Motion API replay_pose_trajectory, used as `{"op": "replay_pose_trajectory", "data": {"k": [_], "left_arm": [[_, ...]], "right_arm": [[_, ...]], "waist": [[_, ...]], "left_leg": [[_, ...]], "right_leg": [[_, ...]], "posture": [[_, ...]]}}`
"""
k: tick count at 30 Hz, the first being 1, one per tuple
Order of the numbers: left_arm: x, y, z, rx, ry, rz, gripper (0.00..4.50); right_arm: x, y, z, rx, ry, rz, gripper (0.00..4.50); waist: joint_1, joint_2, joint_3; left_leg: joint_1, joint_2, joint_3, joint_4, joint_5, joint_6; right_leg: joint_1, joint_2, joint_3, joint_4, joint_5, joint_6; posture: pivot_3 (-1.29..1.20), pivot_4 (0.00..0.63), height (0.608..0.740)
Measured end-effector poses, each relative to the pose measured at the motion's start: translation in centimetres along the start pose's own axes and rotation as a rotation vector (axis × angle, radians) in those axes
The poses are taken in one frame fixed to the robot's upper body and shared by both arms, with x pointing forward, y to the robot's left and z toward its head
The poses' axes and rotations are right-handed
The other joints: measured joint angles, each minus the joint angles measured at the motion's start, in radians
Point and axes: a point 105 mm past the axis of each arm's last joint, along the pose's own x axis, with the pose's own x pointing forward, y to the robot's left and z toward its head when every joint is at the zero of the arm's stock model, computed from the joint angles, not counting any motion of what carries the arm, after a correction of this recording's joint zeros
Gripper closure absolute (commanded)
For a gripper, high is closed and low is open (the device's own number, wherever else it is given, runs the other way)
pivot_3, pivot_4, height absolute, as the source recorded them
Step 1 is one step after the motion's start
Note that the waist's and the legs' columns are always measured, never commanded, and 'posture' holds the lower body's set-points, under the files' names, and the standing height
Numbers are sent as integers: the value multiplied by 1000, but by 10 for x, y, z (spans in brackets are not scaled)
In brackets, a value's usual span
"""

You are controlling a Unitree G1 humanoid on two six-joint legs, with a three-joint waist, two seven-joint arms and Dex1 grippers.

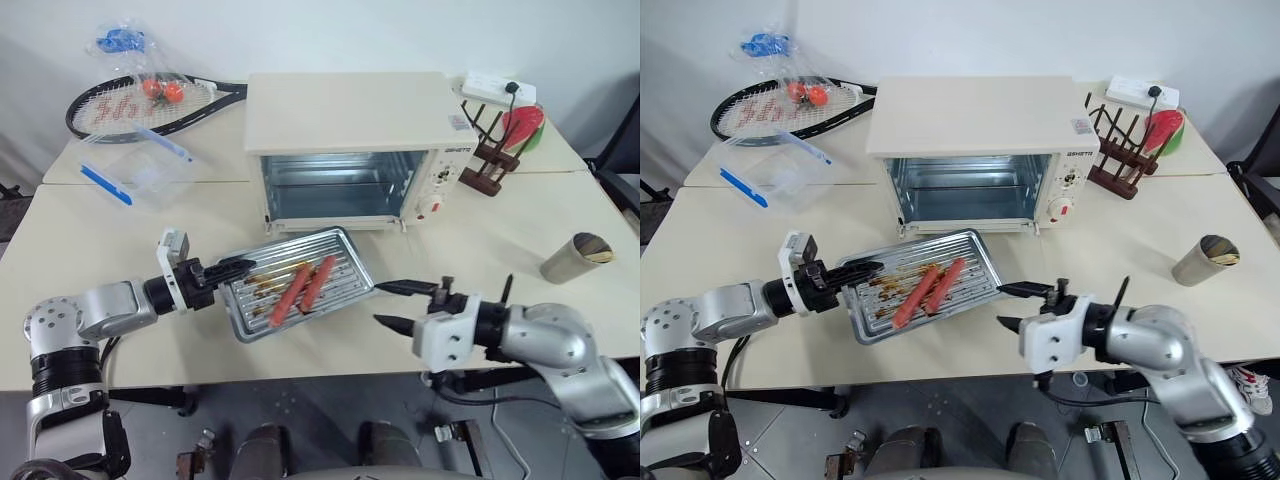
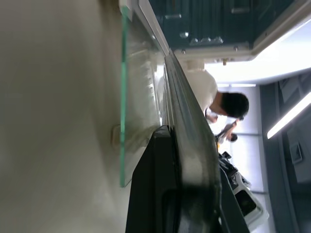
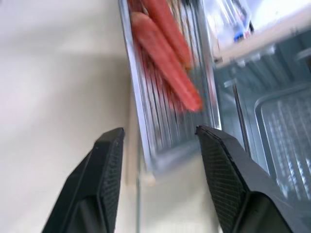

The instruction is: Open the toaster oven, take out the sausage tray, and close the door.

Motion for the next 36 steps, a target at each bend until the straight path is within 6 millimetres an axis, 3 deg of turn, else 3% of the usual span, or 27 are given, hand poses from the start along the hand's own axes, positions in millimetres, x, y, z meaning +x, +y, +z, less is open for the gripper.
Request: {"op": "replay_pose_trajectory", "data": {"k": [5, 14, 17, 21, 22, 30, 36], "left_arm": [[4, 1, 0, -17, -12, -11, 4500], [3, 7, -5, -74, -46, -31, 4500], [2, 4, -5, -70, -59, -44, 4500], [1, 6, -8, -78, -64, -50, 4500], [1, 5, -10, -74, -64, -62, 4500], [-8, 3, -16, -60, -87, -95, 4500], [-25, 7, -18, -71, -171, -118, 4500]], "right_arm": [[4, -11, -2, 8, -2, -33, 2056], [-2, -6, -12, 81, 47, -17, 2056], [-5, -7, -13, 105, 54, -15, 1458], [-16, -12, -22, 151, 94, -9, 189], [-21, -15, -26, 167, 106, -14, 65], [-37, -16, -46, 282, 166, -9, 65], [-56, -4, -81, 419, 261, 23, 65]], "waist": [[12, 0, 0], [14, 0, 0], [15, 0, 0], [16, 0, 0], [16, 0, 0], [14, 0, 0], [14, 0, 0]], "left_leg": [[2, 0, -1, 0, 0, 0], [2, 0, -1, 0, 0, 0], [2, 0, -1, 0, 0, 0], [2, 0, 0, 0, -1, 0], [2, 0, 0, 0, -1, 0], [2, 0, 1, -1, -1, 1], [2, 0, 1, -1, -1, 2]], "right_leg": [[0, 0, 3, 0, 0, 0], [0, 0, 3, -1, 0, 0], [0, 0, 3, -1, 0, 0], [0, 0, 3, -1, 0, 0], [0, 0, 3, -1, 0, 0], [0, 0, 4, -2, 0, 0], [1, 0, 4, -5, 0, 0]], "posture": [[0, 150, 740], [0, 150, 740], [0, 150, 740], [0, 150, 740], [0, 150, 740], [0, 150, 740], [0, 150, 740]]}}
